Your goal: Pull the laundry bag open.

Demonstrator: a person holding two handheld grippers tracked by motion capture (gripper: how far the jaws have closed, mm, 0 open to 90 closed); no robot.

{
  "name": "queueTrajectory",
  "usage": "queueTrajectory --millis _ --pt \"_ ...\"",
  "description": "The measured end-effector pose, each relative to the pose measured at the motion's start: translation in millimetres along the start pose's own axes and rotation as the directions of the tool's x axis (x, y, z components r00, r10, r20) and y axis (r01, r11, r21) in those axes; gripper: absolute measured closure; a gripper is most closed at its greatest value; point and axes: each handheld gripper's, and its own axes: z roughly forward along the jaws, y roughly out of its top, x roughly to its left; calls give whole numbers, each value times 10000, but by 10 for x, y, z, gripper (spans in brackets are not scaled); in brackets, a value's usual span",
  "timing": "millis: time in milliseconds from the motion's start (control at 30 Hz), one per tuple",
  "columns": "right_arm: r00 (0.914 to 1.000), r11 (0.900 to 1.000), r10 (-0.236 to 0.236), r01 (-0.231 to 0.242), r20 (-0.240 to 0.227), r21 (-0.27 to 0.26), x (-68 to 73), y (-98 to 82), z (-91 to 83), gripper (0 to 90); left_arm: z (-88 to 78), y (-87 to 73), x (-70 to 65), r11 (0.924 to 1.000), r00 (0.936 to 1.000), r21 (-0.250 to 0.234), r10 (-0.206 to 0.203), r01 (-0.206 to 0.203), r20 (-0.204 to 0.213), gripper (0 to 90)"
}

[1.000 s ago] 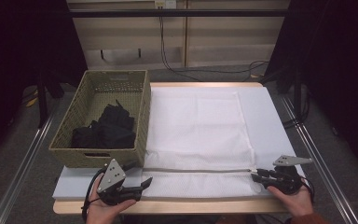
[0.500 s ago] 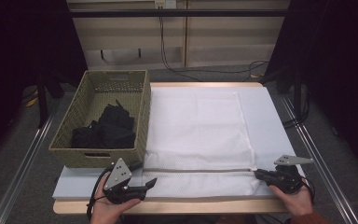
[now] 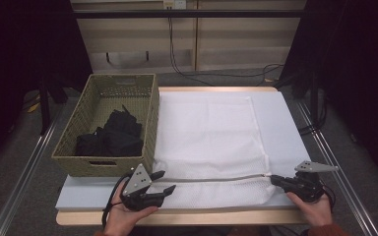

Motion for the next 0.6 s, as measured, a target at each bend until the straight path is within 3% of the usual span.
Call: queueTrajectory --millis 67,300,600 --pt "9999 9999 65 -66 -90 -106 -4 18 -13 869 71 38 -20 9998 9999 196 -61 59 122 439" --pt "9998 9993 33 -39 -178 -361 25 86 -32 870 208 152 -60 9999 9971 133 77 -87 755 524" --pt "9993 9985 -287 275 -240 -472 75 228 -26 870 418 303 -101 9996 9960 -105 276 -268 852 510"
